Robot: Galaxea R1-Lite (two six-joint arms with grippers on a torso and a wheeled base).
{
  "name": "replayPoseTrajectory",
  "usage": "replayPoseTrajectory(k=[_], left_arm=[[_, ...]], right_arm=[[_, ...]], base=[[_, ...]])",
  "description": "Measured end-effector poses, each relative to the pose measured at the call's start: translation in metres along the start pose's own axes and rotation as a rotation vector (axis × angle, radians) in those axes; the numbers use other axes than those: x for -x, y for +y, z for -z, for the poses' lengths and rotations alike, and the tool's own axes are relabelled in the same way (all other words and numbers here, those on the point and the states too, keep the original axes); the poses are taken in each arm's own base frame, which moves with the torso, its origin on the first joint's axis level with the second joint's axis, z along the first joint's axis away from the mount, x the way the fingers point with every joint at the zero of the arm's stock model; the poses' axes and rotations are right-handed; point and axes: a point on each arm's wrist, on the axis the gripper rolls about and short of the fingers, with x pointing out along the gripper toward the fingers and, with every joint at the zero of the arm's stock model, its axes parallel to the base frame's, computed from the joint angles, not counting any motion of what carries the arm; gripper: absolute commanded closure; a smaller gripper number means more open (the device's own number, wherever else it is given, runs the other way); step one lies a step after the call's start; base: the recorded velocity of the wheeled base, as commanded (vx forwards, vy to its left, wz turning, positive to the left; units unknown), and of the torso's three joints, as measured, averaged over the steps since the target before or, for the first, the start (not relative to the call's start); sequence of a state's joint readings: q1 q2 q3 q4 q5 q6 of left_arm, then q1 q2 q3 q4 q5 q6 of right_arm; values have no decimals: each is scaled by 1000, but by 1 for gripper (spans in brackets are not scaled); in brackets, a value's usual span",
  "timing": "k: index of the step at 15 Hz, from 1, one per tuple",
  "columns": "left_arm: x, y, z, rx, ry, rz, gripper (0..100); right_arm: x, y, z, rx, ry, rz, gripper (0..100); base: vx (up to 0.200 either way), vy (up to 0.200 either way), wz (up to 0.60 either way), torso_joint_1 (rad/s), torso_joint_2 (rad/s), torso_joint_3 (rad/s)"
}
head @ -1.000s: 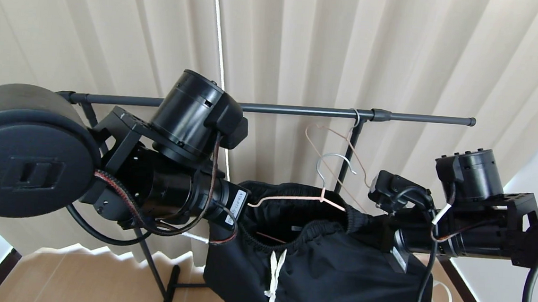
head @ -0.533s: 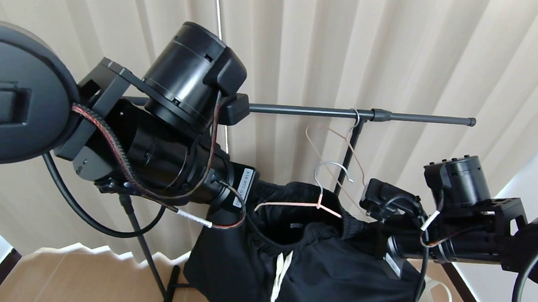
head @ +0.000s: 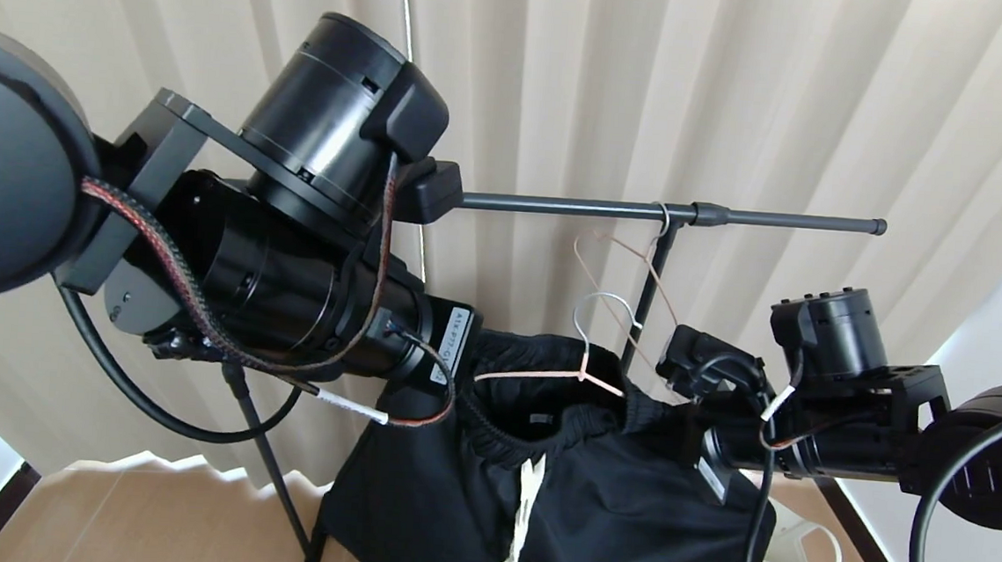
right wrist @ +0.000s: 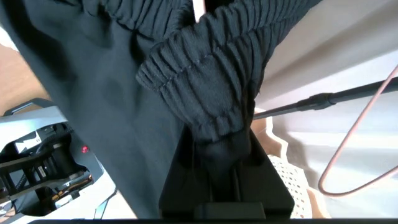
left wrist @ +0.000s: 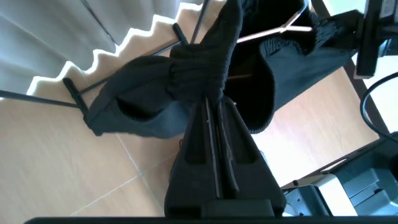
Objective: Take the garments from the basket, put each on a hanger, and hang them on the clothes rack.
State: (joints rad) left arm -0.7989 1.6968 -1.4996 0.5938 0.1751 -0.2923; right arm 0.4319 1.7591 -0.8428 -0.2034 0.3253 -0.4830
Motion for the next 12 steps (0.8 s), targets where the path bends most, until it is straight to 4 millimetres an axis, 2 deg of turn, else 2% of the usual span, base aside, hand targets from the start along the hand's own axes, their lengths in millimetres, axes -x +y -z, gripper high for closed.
replayPoseTrajectory(k=[2, 7, 12], left_arm=[[-4, -3, 7, -7, 24, 1, 100], [-11, -8, 19, -15, 74, 5, 100], [-21, -21, 24, 17, 87, 26, 100]], right_arm=[[1, 0, -3, -57, -44, -2, 100], [3, 0, -7, -51, -147, -33, 100], [2, 4, -13, -101, -243, -36, 100]], base=[[0, 0, 0, 0, 0, 0], [0, 0, 0, 0, 0, 0], [0, 0, 0, 0, 0, 0]])
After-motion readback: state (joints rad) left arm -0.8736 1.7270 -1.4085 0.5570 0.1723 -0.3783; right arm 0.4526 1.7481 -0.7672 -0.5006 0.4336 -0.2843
